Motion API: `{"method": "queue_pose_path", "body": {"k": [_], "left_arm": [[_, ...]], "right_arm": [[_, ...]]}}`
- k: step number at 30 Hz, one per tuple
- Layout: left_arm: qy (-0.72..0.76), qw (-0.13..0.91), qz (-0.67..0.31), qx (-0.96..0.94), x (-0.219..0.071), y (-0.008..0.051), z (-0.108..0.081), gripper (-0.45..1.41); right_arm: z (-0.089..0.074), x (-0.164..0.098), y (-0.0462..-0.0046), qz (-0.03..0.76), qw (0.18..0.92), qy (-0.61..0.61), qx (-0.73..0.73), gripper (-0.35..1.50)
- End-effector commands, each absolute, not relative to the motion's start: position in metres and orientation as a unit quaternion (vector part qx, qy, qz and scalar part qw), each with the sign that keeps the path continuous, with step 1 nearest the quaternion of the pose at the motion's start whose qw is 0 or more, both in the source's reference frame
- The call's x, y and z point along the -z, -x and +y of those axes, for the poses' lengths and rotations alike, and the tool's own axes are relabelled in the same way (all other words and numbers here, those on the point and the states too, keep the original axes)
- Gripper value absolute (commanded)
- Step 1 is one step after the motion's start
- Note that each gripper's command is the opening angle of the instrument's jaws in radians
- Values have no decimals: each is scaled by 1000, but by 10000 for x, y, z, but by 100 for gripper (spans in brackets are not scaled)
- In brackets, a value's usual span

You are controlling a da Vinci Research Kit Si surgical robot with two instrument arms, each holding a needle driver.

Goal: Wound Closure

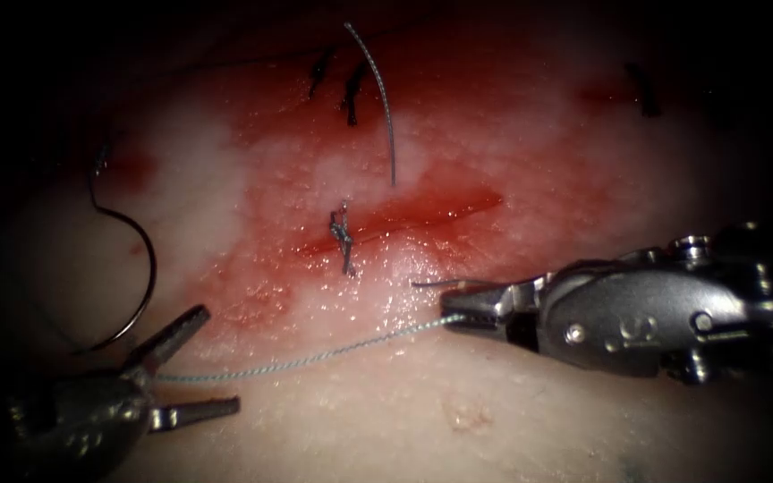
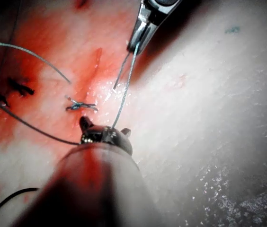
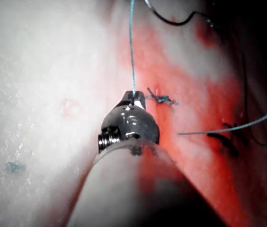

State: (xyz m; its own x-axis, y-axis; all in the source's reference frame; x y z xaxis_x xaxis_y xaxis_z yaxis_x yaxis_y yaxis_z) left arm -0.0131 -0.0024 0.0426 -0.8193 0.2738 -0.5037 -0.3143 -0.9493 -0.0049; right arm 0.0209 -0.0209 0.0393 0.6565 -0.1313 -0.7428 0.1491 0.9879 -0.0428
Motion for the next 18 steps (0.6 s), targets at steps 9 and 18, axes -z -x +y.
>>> {"method": "queue_pose_path", "body": {"k": [9, 18], "left_arm": [[202, 134, 56, -968, -431, 129, -28, 57], [169, 119, 66, -976, -423, 125, -33, 52]], "right_arm": [[-209, -400, -209, 393, 916, -11, 76, -35], [-207, -401, -201, 372, 924, -13, 85, -35]]}}
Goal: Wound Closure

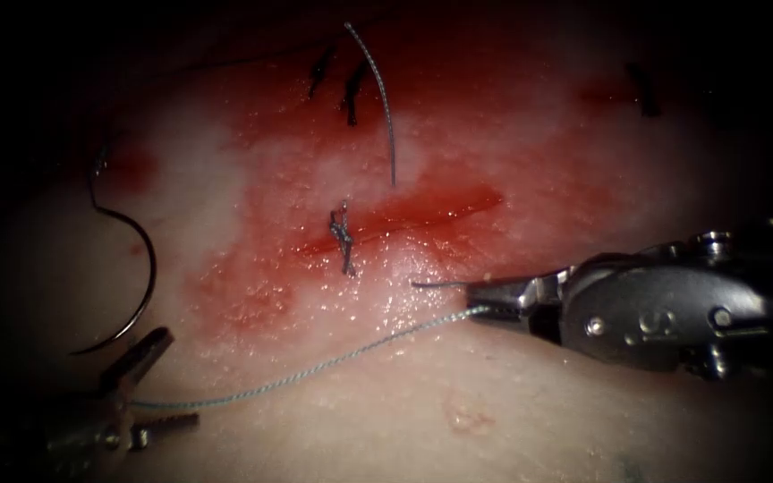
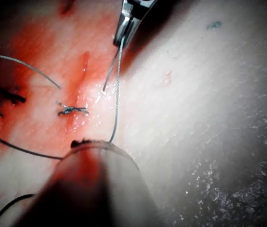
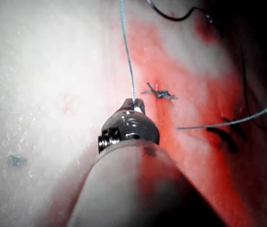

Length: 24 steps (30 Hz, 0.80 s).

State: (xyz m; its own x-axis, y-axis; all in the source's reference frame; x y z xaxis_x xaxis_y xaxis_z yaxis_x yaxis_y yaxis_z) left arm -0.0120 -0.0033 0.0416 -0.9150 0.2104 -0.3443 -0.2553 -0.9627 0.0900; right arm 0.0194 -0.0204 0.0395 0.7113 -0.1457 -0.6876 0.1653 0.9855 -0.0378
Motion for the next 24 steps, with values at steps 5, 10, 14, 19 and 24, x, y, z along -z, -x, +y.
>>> {"method": "queue_pose_path", "body": {"k": [5, 10, 14, 19, 24], "left_arm": [[162, 100, 70, -979, -419, 125, -36, 29], [159, 92, 71, -980, -417, 124, -37, 4], [158, 93, 70, -981, -415, 121, -36, 12], [156, 94, 70, -981, -412, 117, -37, 30], [151, 98, 70, -981, -408, 118, -38, 44]], "right_arm": [[-206, -400, -201, 371, 925, -14, 84, -35], [-205, -399, -201, 370, 925, -14, 83, -35], [-203, -399, -201, 368, 926, -16, 82, -35], [-200, -400, -200, 367, 926, -15, 83, -35], [-199, -400, -200, 367, 927, -15, 82, -35]]}}
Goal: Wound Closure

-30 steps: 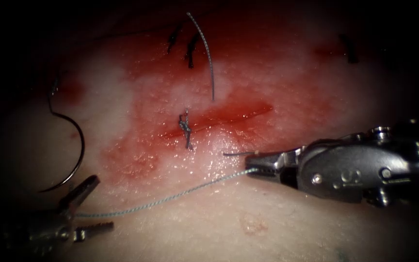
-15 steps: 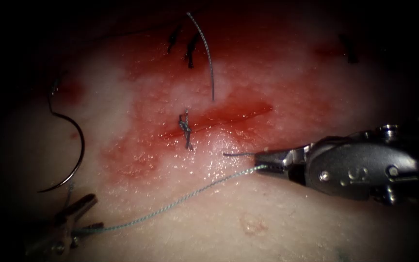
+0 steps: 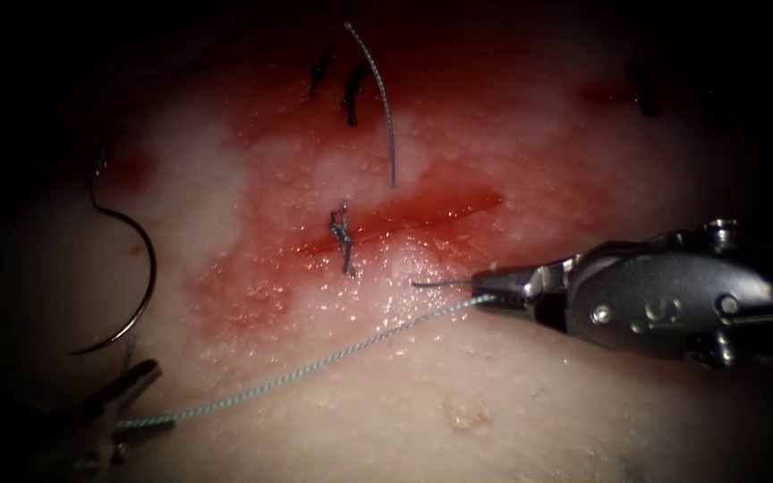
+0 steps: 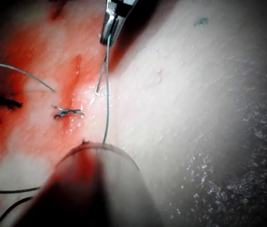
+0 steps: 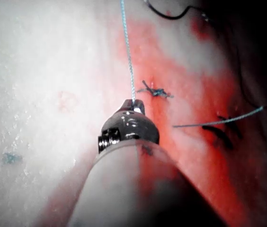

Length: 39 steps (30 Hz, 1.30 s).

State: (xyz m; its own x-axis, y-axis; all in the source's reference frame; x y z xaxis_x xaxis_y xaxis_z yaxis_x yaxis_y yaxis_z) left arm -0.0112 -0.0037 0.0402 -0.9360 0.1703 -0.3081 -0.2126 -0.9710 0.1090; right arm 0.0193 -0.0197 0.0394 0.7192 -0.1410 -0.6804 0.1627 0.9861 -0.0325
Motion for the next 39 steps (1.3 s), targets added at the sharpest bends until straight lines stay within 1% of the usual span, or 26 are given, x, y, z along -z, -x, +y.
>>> {"method": "queue_pose_path", "body": {"k": [1, 5, 15, 18, 22, 24, 25, 27, 28, 29, 35, 39], "left_arm": [[149, 98, 68, -982, -408, 118, -37, 47], [151, 103, 73, -980, -406, 121, -37, 66], [158, 115, 82, -977, -398, 123, -34, 62], [163, 114, 89, -976, -391, 122, -33, 54], [163, 107, 91, -977, -388, 120, -33, 29], [163, 103, 92, -977, -390, 118, -34, 25], [163, 103, 93, -977, -391, 117, -35, 20], [160, 99, 91, -978, -393, 116, -38, -10], [157, 96, 88, -979, -394, 116, -39, -30], [152, 92, 82, -981, -394, 116, -41, -45], [177, 82, 56, -979, -386, 121, -29, -45], [198, 83, 97, -972, -387, 124, -12, -45]], "right_arm": [[-199, -400, -200, 367, 927, -15, 82, -35], [-200, -400, -200, 366, 927, -15, 82, -35], [-197, -402, -200, 364, 928, -14, 80, -35], [-196, -403, -200, 364, 928, -14, 79, -35], [-197, -402, -200, 364, 928, -13, 82, -35], [-197, -401, -200, 364, 928, -13, 82, -35], [-198, -400, -200, 364, 928, -13, 82, -35], [-199, -399, -200, 364, 928, -13, 82, -35], [-199, -399, -200, 364, 928, -13, 82, -35], [-199, -398, -200, 364, 928, -13, 82, -35], [-201, -397, -200, 366, 927, -10, 79, -35], [-203, -393, -201, 377, 923, -11, 77, -35]]}}
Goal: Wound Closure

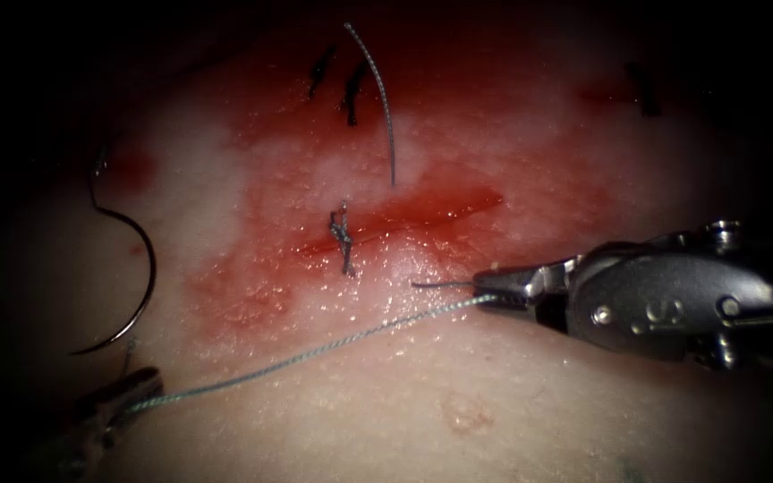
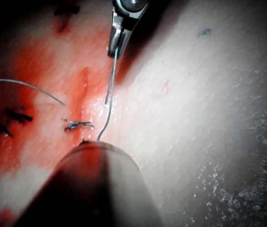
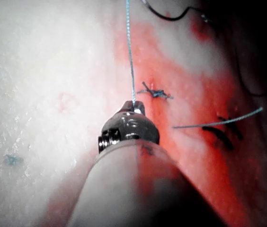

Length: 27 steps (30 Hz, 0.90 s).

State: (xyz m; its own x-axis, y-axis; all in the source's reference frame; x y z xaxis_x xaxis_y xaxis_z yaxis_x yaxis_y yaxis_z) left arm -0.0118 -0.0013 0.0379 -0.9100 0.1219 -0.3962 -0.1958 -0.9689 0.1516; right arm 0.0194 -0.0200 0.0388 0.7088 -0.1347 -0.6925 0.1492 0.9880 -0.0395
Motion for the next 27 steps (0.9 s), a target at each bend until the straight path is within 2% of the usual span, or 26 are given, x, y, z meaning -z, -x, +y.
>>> {"method": "queue_pose_path", "body": {"k": [1, 3, 4, 6, 7, 8, 9, 10, 21, 22, 23, 24, 25, 26, 27], "left_arm": [[203, 85, 107, -970, -389, 125, -7, -45], [212, 91, 126, -965, -398, 125, 3, -45], [214, 93, 130, -964, -403, 125, 7, -45], [222, 96, 136, -961, -416, 125, 15, -45], [227, 95, 136, -960, -422, 125, 17, -45], [229, 94, 137, -959, -429, 125, 20, -45], [233, 92, 137, -958, -437, 124, 22, -45], [236, 91, 137, -958, -442, 123, 24, -45], [281, 85, 139, -946, -460, 110, 35, -45], [288, 86, 141, -943, -459, 111, 36, -45], [291, 87, 142, -942, -459, 112, 38, -45], [295, 88, 142, -941, -459, 113, 39, -45], [302, 89, 143, -938, -459, 114, 40, -45], [304, 89, 143, -937, -459, 114, 40, -45], [308, 89, 143, -936, -459, 114, 41, -45]], "right_arm": [[-203, -391, -201, 383, 920, -13, 76, -35], [-204, -388, -201, 400, 913, -22, 75, -35], [-203, -387, -201, 401, 913, -22, 71, -8], [-199, -384, -202, 415, 909, -21, 37, 96], [-197, -383, -202, 423, 906, -14, 17, 120], [-194, -382, -201, 433, 901, -8, -11, 133], [-191, -380, -199, 445, 895, 5, -36, 145], [-188, -378, -198, 453, 890, 14, -58, 148], [-157, -350, -146, 518, 843, 1, -146, 147], [-153, -350, -140, 519, 842, 0, -146, 131], [-152, -351, -135, 527, 838, -6, -141, 100], [-152, -352, -130, 535, 831, -34, -148, 49], [-149, -355, -125, 533, 825, -63, -177, -18], [-145, -358, -124, 526, 822, -68, -210, -35], [-141, -361, -123, 522, 819, -66, -229, -35]]}}
